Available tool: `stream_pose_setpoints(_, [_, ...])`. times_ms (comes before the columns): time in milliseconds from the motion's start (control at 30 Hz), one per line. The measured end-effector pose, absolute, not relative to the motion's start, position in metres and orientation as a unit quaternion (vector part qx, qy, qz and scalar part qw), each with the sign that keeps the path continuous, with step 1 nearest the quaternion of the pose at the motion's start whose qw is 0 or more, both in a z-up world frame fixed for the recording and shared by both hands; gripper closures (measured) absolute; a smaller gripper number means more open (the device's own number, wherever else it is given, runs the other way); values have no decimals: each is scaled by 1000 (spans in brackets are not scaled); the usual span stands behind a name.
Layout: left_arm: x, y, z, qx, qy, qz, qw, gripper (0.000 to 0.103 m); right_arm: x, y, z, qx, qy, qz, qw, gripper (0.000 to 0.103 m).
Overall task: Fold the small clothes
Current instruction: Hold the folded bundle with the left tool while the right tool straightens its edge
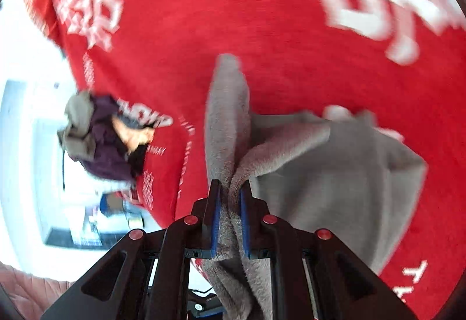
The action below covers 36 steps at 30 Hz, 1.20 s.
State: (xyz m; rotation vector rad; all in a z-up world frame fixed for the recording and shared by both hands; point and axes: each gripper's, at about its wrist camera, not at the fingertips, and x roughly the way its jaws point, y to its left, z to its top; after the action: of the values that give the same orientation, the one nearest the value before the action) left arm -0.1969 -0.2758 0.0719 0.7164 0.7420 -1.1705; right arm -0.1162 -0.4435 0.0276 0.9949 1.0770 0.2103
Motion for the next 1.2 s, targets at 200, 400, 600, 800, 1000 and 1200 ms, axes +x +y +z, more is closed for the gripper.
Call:
stream_pose_setpoints(200, [-219, -292, 47, 344, 354, -557, 668, 85, -175, -479, -14, 502, 476, 49, 720, 95])
stream_pose_setpoints(400, [-223, -291, 33, 345, 383, -552, 656, 85, -205, -488, -53, 573, 464, 48, 674, 89])
stream_pose_setpoints(600, [-201, -271, 50, 307, 432, -532, 661, 85, -203, -484, -56, 585, 446, 63, 674, 32])
stream_pose_setpoints(800, [-159, -254, 59, 232, 498, -492, 675, 84, -180, -475, -63, 559, 473, 72, 677, 32])
stream_pose_setpoints(1000, [-89, -255, 43, 191, 536, -404, 716, 84, -167, -472, -84, 562, 479, 81, 670, 32])
stream_pose_setpoints(1200, [-89, -243, 38, 155, 567, -429, 686, 84, -150, -462, -98, 578, 483, 105, 649, 32])
